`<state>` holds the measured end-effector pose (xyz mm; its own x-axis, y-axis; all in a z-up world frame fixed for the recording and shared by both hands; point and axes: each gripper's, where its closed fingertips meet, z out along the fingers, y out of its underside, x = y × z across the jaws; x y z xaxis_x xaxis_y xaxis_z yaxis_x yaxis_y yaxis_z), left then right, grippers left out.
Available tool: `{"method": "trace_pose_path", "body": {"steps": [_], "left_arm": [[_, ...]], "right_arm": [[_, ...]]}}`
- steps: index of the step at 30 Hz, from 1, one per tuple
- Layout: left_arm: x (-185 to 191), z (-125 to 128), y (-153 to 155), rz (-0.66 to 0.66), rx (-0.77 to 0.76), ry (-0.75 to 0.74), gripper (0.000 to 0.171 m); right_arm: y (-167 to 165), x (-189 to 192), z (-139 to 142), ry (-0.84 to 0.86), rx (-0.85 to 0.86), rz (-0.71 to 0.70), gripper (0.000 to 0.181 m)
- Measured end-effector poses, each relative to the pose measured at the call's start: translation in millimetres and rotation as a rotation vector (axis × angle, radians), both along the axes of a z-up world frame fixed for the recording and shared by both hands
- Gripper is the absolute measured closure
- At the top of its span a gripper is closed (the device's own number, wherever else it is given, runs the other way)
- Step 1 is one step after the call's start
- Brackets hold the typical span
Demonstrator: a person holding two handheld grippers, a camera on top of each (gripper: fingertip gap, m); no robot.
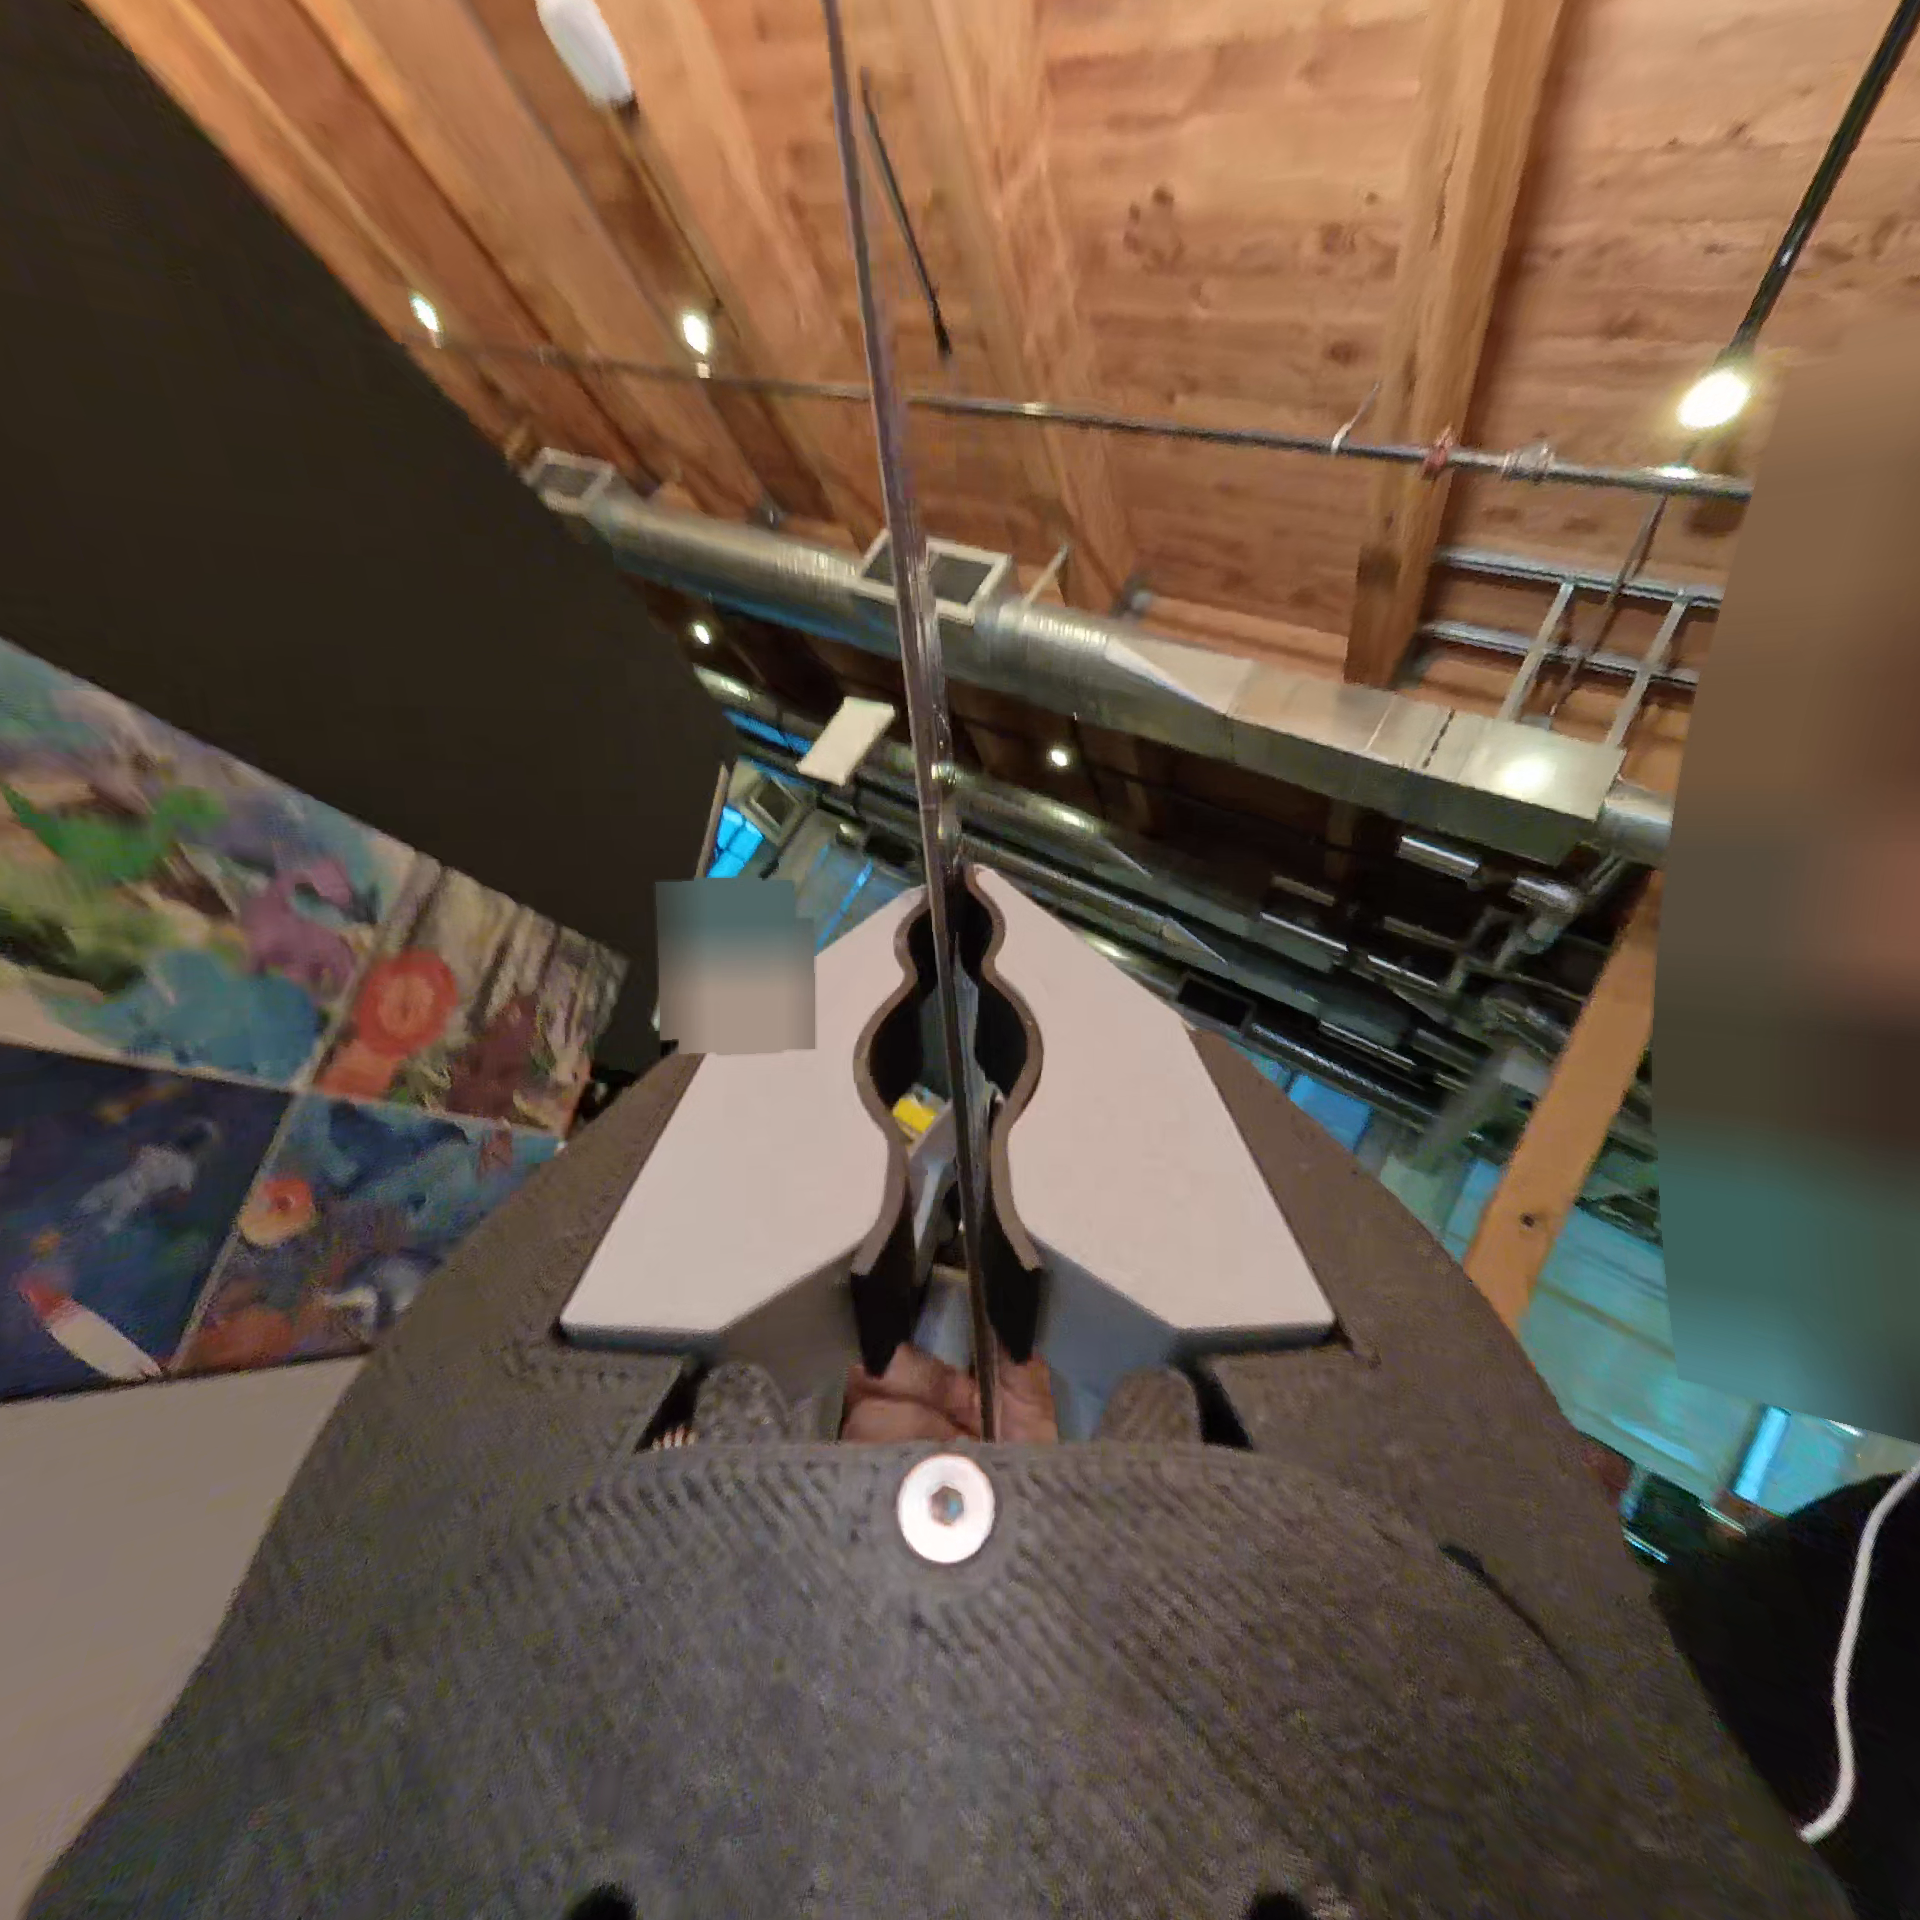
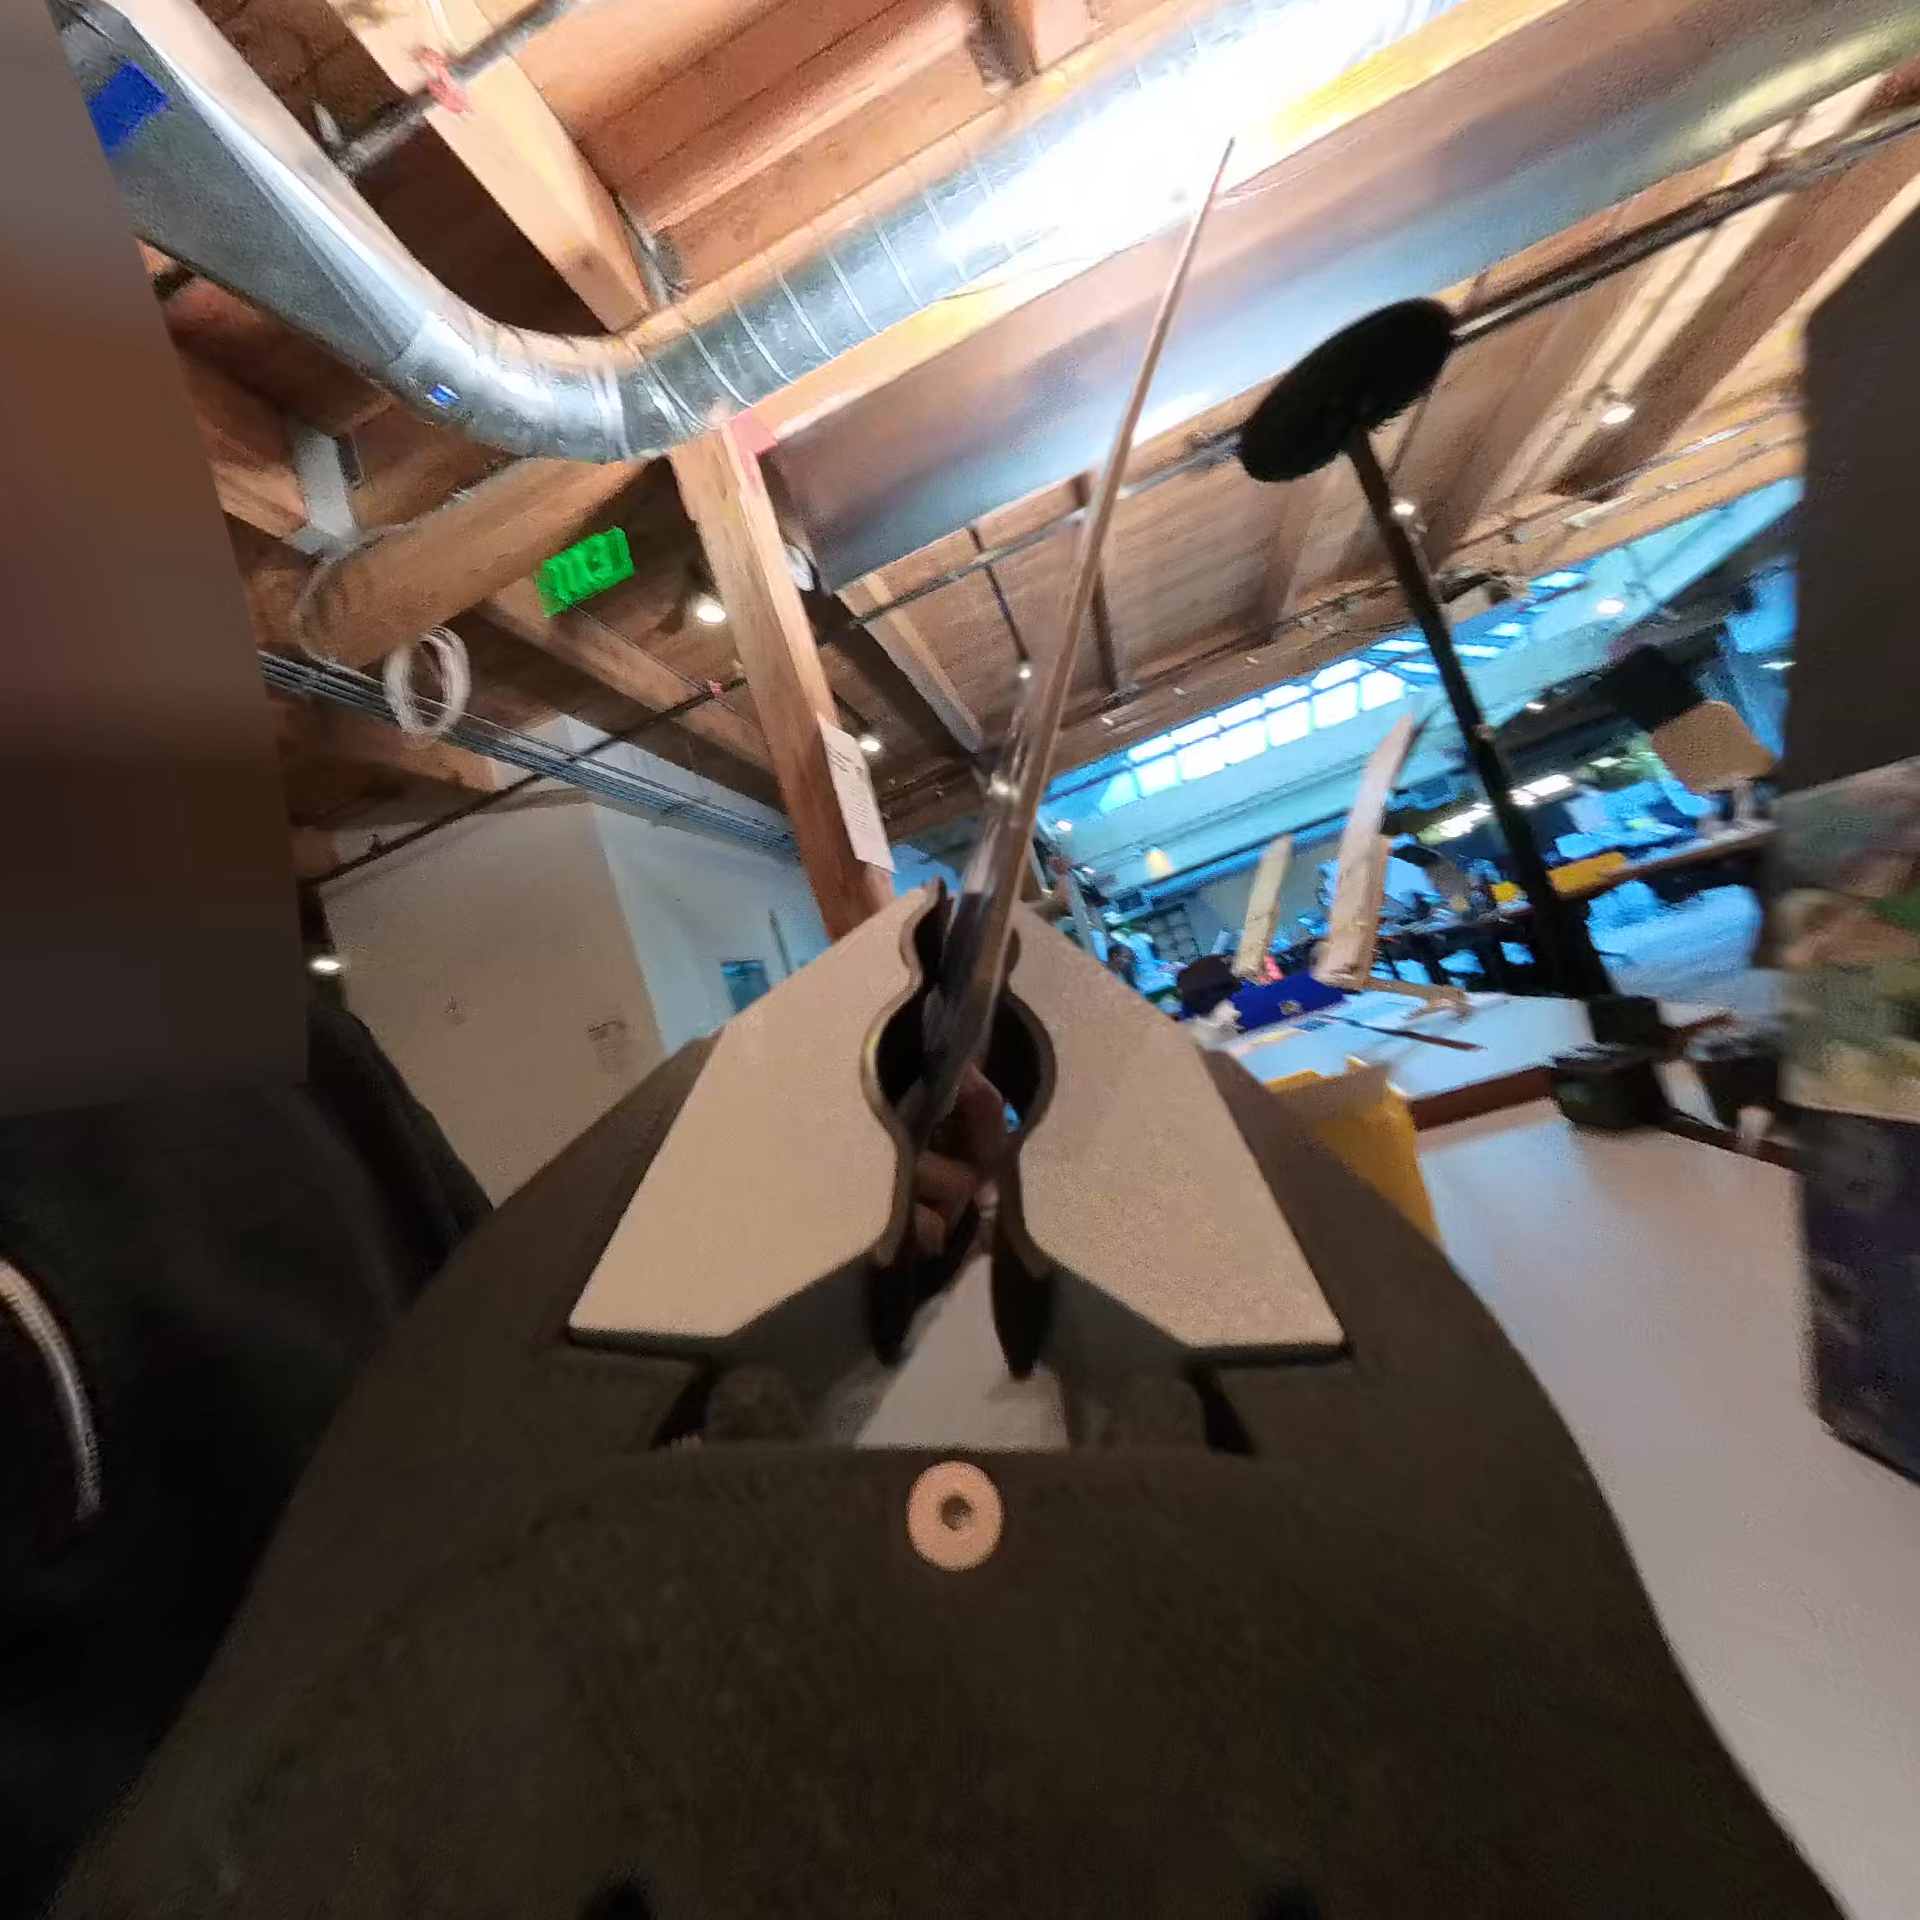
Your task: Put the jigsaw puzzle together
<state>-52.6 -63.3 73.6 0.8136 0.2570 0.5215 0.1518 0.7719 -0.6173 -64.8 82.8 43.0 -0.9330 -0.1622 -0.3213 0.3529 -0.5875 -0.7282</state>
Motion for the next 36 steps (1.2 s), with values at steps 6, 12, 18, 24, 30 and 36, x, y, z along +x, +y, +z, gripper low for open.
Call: {"method": "trace_pose_path", "body": {"steps": [6,12,18,24,30,36], "left_arm": [[-36,-69,33,-0.079,-0.068,-0.224,0.15],[-34,-137,39,-0.211,-0.103,-0.452,0.107],[-29,-169,-12,-0.108,-0.068,-0.567,0.098],[2,-156,-17,-0.19,-0.176,-0.49,0.101],[25,-152,-7,-0.296,-0.13,-0.461,0.089],[26,-175,-43,-0.287,0.033,-0.544,0.088]], "right_arm": [[89,-8,0,0.065,0.021,-0.322,0.181],[87,15,-17,0.195,0.309,-0.485,0.18],[79,23,-49,0.216,0.569,-0.591,0.181],[31,67,-66,0.466,0.848,-0.625,0.18],[-25,118,-114,0.611,1.078,-0.548,0.173],[-21,134,-159,0.394,1.113,-0.506,0.151]]}}
